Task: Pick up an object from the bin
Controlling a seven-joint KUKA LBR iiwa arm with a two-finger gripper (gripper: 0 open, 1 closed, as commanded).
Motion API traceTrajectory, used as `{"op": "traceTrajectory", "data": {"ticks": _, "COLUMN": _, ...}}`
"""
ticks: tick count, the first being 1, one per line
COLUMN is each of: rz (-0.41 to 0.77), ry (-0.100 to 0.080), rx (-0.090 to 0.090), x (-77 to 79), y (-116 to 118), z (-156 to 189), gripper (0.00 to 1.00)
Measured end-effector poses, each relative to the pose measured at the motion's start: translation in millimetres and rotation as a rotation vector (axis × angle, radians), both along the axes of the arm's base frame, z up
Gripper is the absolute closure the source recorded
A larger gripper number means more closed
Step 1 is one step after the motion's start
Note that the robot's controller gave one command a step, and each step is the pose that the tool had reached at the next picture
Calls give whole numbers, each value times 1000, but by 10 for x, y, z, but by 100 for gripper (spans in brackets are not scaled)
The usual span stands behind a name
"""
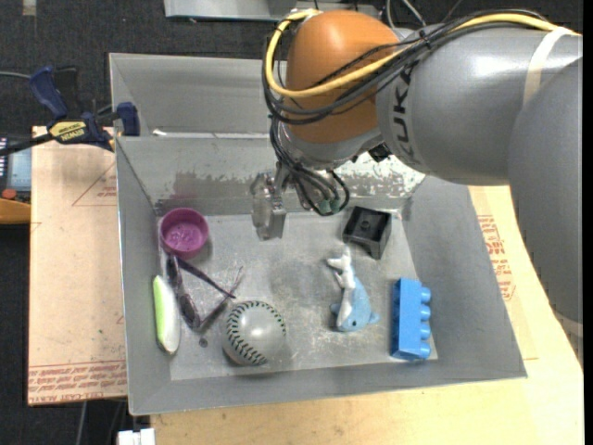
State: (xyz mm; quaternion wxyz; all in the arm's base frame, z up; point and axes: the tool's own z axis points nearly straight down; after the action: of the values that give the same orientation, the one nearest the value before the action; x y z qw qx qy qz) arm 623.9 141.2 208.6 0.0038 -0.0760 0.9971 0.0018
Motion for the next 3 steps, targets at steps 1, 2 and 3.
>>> {"op": "traceTrajectory", "data": {"ticks": 1, "rz": 0, "ry": 0, "rx": 0, "x": 0, "y": 0, "z": 0, "gripper": 100}}
{"op": "traceTrajectory", "data": {"ticks": 2, "rz": 109, "ry": -4, "rx": 0, "x": -253, "y": 102, "z": -407, "gripper": 100}}
{"op": "traceTrajectory", "data": {"ticks": 3, "rz": 130, "ry": 1, "rx": 0, "x": -314, "y": 130, "z": -504, "gripper": 100}}
